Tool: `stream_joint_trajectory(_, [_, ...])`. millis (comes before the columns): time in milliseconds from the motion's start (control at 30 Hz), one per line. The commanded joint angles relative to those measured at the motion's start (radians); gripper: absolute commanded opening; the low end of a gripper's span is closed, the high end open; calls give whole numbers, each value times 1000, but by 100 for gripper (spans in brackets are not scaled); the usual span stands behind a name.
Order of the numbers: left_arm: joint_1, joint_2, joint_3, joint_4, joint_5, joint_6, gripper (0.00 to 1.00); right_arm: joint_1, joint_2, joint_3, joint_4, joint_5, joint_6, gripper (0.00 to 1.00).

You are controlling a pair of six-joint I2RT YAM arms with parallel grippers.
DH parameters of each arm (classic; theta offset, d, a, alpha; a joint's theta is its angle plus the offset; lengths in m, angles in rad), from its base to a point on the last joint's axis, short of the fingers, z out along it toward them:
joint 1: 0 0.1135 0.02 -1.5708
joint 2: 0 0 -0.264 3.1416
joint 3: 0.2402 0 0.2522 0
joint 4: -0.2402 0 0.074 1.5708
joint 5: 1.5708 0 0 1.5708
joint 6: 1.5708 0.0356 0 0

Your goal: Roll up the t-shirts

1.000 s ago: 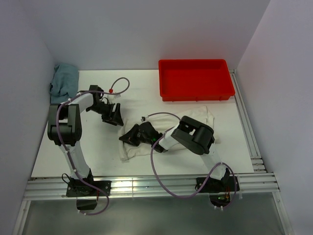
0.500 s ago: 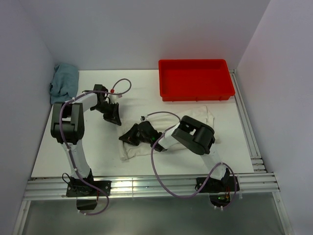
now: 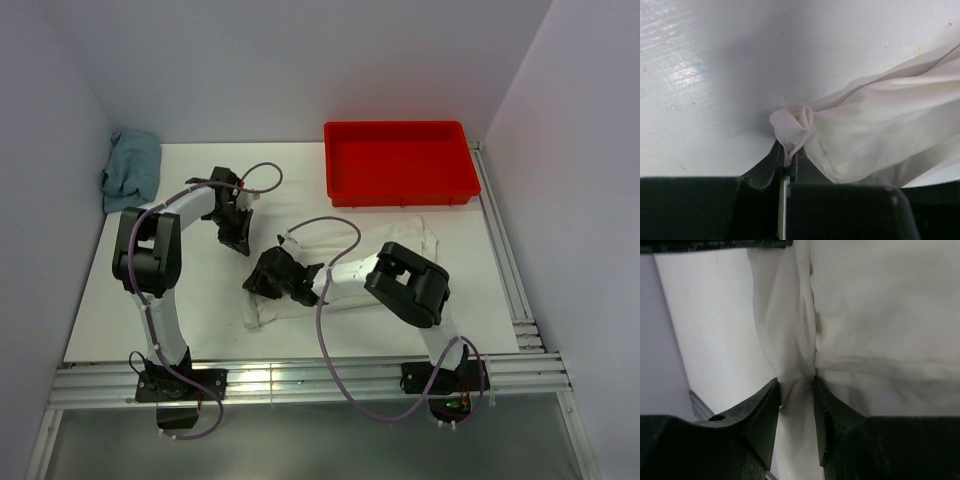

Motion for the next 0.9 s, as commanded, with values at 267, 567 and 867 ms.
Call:
stream_joint_trajectory(267, [-48,22,112,-3,-136,-33,0,168,-39,67,-422,154,-36,44])
stream_joint_trajectory(567, [-70,36,133,-26,-156,-37,0,267,-78,27,-498,192,25,45])
stream_joint_trajectory(867, [-87,23,133,-38,-181,-30,0,293,-176,134,-775,364,24,55])
